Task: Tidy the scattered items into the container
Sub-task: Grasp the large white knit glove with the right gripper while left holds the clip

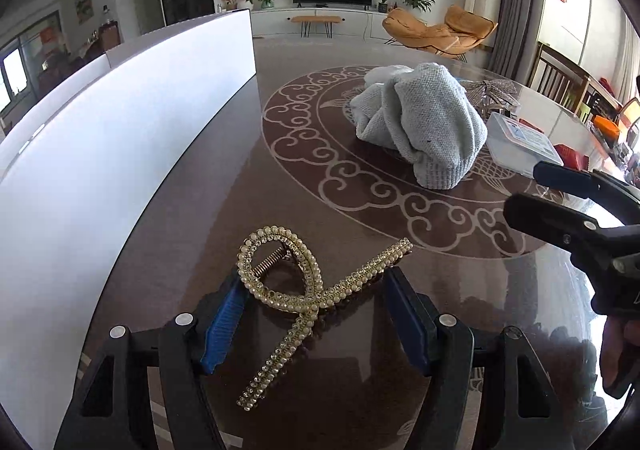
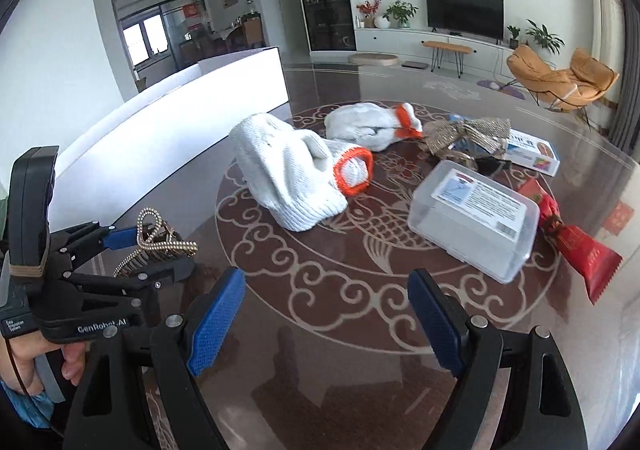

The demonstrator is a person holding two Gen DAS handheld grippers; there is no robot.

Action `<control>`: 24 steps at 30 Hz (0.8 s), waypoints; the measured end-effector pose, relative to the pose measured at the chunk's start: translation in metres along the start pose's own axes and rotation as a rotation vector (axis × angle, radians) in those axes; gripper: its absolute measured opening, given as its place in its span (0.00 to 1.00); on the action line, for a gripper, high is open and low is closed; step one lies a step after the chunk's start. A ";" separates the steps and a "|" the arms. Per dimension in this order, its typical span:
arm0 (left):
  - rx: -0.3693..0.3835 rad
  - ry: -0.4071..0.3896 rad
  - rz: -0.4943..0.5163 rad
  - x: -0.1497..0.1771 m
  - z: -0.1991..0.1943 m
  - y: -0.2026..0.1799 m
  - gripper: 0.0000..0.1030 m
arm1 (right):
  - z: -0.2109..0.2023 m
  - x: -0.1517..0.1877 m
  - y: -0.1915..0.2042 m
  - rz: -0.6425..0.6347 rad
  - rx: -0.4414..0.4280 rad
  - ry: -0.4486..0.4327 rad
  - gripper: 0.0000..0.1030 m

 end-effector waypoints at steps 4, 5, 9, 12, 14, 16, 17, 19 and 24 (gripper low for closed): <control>0.002 -0.001 -0.006 -0.001 0.001 0.000 0.66 | 0.048 -0.042 0.018 -0.051 -0.043 0.019 0.82; 0.006 -0.002 -0.007 -0.001 0.001 0.000 0.66 | 0.058 -0.047 0.019 -0.065 -0.034 0.040 0.79; 0.018 -0.004 -0.014 -0.001 0.000 0.000 0.66 | 0.057 -0.042 0.005 0.035 -0.046 0.074 0.30; -0.005 -0.002 0.004 -0.001 0.001 -0.003 0.67 | 0.021 -0.021 -0.016 0.116 -0.067 0.115 0.29; -0.008 -0.001 0.002 -0.001 0.002 -0.003 0.67 | -0.009 0.002 -0.035 0.196 -0.130 0.197 0.29; -0.010 0.000 -0.006 0.000 0.002 -0.008 0.67 | -0.039 0.029 -0.052 0.242 -0.155 0.313 0.30; -0.008 0.000 -0.004 0.000 0.002 -0.012 0.67 | -0.051 0.042 -0.060 0.244 -0.141 0.367 0.31; 0.007 0.003 0.018 -0.002 0.006 -0.026 0.69 | -0.070 0.061 -0.078 0.247 -0.065 0.428 0.33; 0.024 0.055 0.070 -0.003 0.012 -0.043 0.87 | -0.081 0.075 -0.108 0.299 0.035 0.363 0.58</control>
Point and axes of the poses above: each gripper's, at about its wrist camera, not at the fingertips, and z roughly the way its jaws point, y to its left, x to its underside, the point moved 6 cm from there along z, roughly the way its jaws point, and after that the axes turned 8 degrees about -z, right-handed, at the moved point
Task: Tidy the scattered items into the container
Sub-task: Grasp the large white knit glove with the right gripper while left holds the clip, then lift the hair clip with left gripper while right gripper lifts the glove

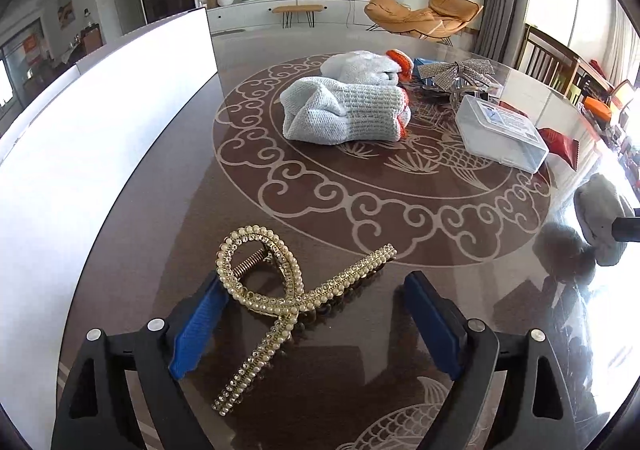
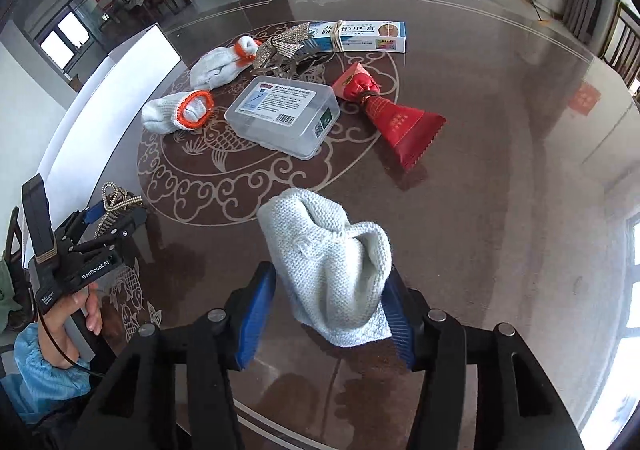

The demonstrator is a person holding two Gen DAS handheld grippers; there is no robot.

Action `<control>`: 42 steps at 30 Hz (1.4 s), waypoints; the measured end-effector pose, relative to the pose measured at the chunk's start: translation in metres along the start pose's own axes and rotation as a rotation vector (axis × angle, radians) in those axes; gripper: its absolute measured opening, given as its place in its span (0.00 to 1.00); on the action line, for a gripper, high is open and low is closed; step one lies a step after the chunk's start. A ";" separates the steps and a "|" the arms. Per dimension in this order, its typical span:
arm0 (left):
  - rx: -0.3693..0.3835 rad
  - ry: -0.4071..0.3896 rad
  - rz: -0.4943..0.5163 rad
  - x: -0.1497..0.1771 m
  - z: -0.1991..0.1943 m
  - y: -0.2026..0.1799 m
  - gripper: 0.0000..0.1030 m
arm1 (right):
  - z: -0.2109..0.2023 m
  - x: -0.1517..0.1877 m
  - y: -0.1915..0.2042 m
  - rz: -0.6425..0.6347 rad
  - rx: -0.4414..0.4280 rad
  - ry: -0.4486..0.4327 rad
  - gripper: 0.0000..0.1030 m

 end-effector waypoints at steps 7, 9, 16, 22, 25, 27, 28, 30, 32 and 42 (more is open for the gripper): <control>0.061 0.002 0.026 0.010 -0.005 0.018 1.00 | 0.022 0.015 -0.005 -0.126 0.046 -0.101 0.60; 0.046 0.009 0.056 0.011 -0.003 0.015 1.00 | 0.026 0.010 -0.008 -0.132 0.081 -0.144 0.64; 0.050 0.016 0.057 0.006 0.000 0.012 1.00 | 0.035 0.001 -0.010 -0.155 0.209 -0.208 0.65; 0.084 0.027 0.106 0.000 0.005 0.009 1.00 | 0.036 -0.001 -0.013 -0.141 0.209 -0.227 0.68; 0.129 0.057 0.172 0.002 0.004 0.007 1.00 | 0.037 -0.001 -0.013 -0.140 0.206 -0.227 0.68; 0.138 0.079 0.187 0.006 -0.002 0.004 0.89 | 0.038 -0.001 -0.013 -0.140 0.207 -0.227 0.68; 0.142 0.083 0.173 0.008 -0.007 0.002 0.78 | 0.038 -0.001 -0.013 -0.141 0.208 -0.227 0.68; 0.221 0.119 0.097 0.016 -0.018 -0.005 0.78 | 0.038 -0.001 -0.013 -0.140 0.208 -0.227 0.68; 0.356 0.163 0.025 0.026 -0.029 -0.019 0.78 | 0.037 -0.001 -0.013 -0.140 0.207 -0.227 0.68; 0.128 0.051 0.107 0.038 -0.024 -0.052 0.81 | 0.037 -0.001 -0.013 -0.140 0.207 -0.227 0.68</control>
Point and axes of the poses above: each gripper's, at about its wrist camera, not at the fingertips, and z roughly the way its jaws point, y to its left, x to its underside, the point moved 6 cm from there along z, roughly the way its jaws point, and after that the axes turned 8 degrees about -z, right-handed, at the moved point
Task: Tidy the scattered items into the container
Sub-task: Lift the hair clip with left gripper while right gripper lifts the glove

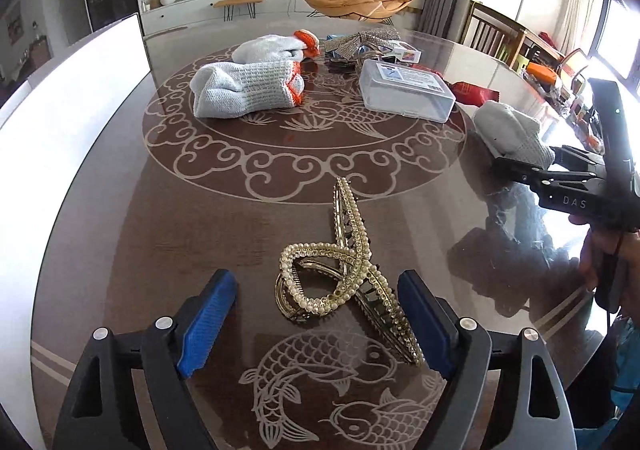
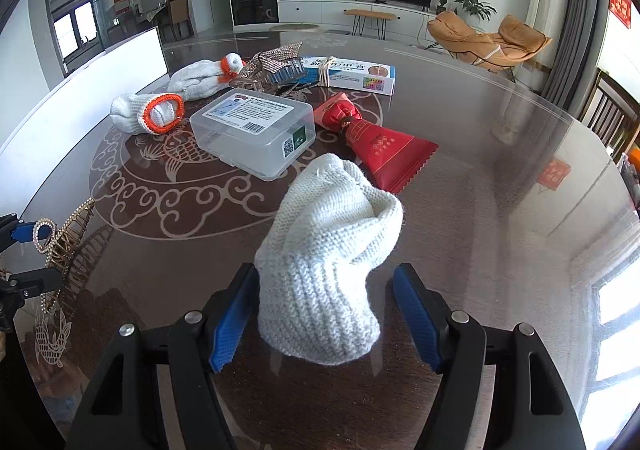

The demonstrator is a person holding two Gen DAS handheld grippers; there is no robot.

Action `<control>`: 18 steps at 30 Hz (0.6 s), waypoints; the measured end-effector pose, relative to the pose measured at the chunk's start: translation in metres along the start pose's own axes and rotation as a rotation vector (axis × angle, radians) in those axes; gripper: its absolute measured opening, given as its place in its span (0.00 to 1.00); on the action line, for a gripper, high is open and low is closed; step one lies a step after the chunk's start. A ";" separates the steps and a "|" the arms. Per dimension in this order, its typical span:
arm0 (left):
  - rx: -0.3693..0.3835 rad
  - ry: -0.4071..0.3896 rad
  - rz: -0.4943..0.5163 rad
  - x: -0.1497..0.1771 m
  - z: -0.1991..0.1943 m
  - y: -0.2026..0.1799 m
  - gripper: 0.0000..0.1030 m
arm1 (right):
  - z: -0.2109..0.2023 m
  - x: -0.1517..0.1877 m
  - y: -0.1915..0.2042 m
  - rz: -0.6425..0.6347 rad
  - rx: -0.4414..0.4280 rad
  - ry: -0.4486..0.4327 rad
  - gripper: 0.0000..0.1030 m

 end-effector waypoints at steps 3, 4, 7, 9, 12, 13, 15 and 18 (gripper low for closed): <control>-0.084 0.001 -0.024 -0.003 0.008 -0.002 1.00 | 0.000 0.000 0.000 0.000 0.000 0.000 0.68; -0.078 -0.001 -0.061 -0.003 0.008 0.000 1.00 | 0.000 0.000 0.000 0.000 0.000 0.000 0.68; -0.112 -0.020 -0.106 -0.004 0.007 0.001 1.00 | 0.000 0.000 0.000 0.000 -0.001 0.000 0.69; -0.129 -0.027 -0.132 -0.004 0.006 0.001 1.00 | 0.000 0.000 0.000 0.000 -0.001 0.000 0.69; -0.150 -0.004 -0.162 -0.004 0.006 0.001 1.00 | 0.000 0.000 0.000 0.000 -0.001 0.000 0.69; -0.151 0.001 -0.164 -0.004 0.007 0.001 1.00 | 0.000 0.000 0.000 0.000 -0.001 0.000 0.69; -0.147 0.000 -0.167 -0.003 0.006 0.001 1.00 | 0.000 0.000 0.000 -0.001 0.001 0.000 0.69; -0.152 -0.009 -0.170 -0.002 0.005 0.001 1.00 | -0.001 0.000 0.000 0.009 0.016 0.004 0.70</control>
Point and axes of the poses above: each gripper's, at about its wrist camera, not at the fingertips, and z roughly the way its jaws point, y to its left, x to its underside, the point moved 6 cm from there along z, roughly the way its jaws point, and after that the axes turned 8 degrees about -z, right-handed, at the moved point
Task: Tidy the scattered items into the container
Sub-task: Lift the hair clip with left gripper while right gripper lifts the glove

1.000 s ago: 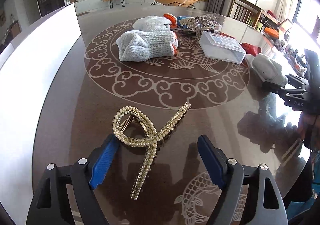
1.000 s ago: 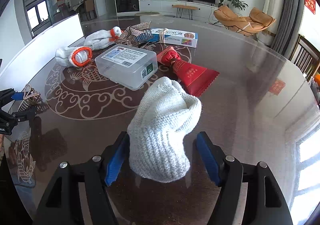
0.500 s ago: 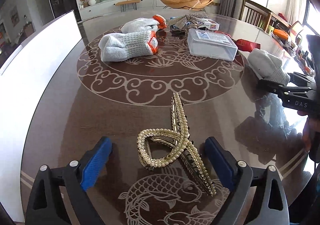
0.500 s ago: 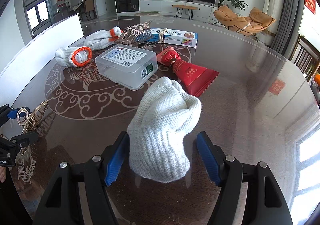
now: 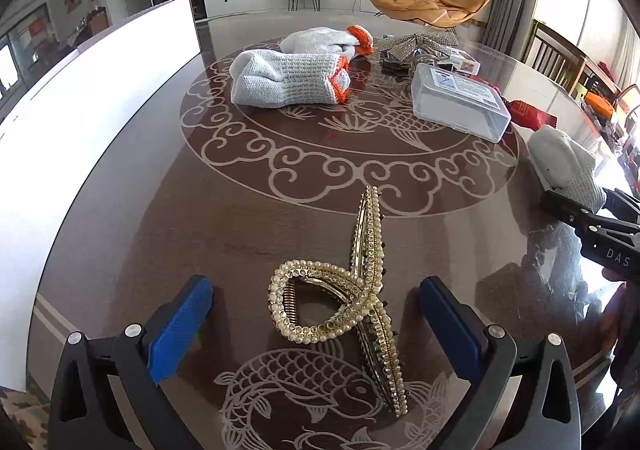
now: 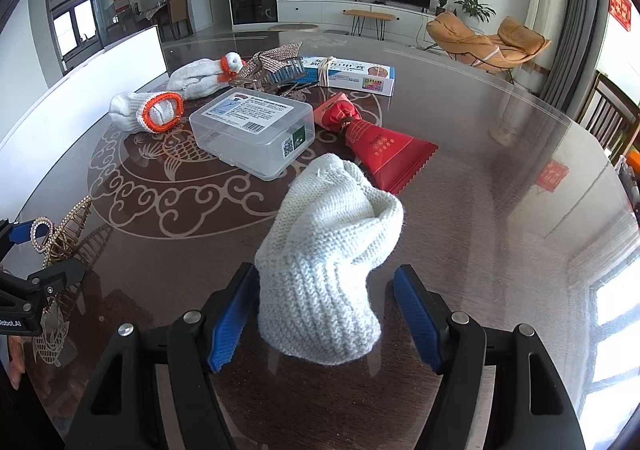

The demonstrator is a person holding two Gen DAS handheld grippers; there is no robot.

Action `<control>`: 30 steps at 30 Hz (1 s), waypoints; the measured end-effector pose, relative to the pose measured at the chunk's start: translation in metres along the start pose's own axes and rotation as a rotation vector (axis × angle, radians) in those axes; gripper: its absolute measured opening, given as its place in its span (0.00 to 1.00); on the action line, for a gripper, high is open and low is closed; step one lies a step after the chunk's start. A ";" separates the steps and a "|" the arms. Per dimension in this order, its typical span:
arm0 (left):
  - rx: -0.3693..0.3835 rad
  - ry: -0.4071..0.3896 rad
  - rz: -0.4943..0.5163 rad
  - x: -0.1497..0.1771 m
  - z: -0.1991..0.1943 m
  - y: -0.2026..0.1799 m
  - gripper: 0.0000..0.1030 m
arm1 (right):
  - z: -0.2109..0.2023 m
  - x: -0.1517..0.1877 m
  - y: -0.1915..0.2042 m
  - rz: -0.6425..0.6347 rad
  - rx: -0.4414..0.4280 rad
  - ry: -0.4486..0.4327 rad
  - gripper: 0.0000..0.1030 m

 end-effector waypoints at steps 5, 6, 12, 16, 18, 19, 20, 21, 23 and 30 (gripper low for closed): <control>-0.005 -0.024 0.002 0.001 0.000 0.000 1.00 | 0.000 0.000 0.000 0.024 0.022 0.005 0.71; -0.002 -0.015 0.005 0.001 0.000 0.000 1.00 | 0.000 0.000 0.000 0.024 0.023 0.005 0.71; -0.006 -0.004 -0.003 -0.003 0.004 -0.002 1.00 | -0.001 0.000 0.000 0.024 0.021 0.005 0.71; -0.002 -0.006 0.008 -0.004 0.004 -0.003 1.00 | -0.001 0.000 0.000 0.025 0.019 0.005 0.71; 0.012 0.007 0.028 -0.005 0.005 -0.003 1.00 | -0.001 0.000 0.000 0.026 0.017 0.005 0.71; 0.017 0.014 0.034 -0.006 0.006 -0.003 1.00 | -0.001 0.000 0.000 0.025 0.018 0.005 0.71; 0.020 0.016 0.039 -0.006 0.006 -0.004 1.00 | -0.002 0.000 0.000 0.023 0.021 0.005 0.71; 0.025 0.012 0.042 -0.006 0.006 -0.003 1.00 | -0.002 0.001 0.000 0.022 0.021 0.005 0.70; 0.044 -0.027 0.071 -0.008 0.001 -0.005 0.64 | -0.003 0.000 0.001 0.018 0.021 0.002 0.63; 0.195 0.016 0.044 -0.004 -0.013 0.005 0.42 | -0.029 0.017 0.007 0.123 -0.054 -0.044 0.30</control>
Point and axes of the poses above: each gripper's, at about its wrist camera, not at the fingertips, and z roughly the way its jaws point, y to its left, x to its underside, the point moved 6 cm from there along z, roughly the way its jaws point, and after that the axes turned 8 degrees about -z, right-handed, at the moved point
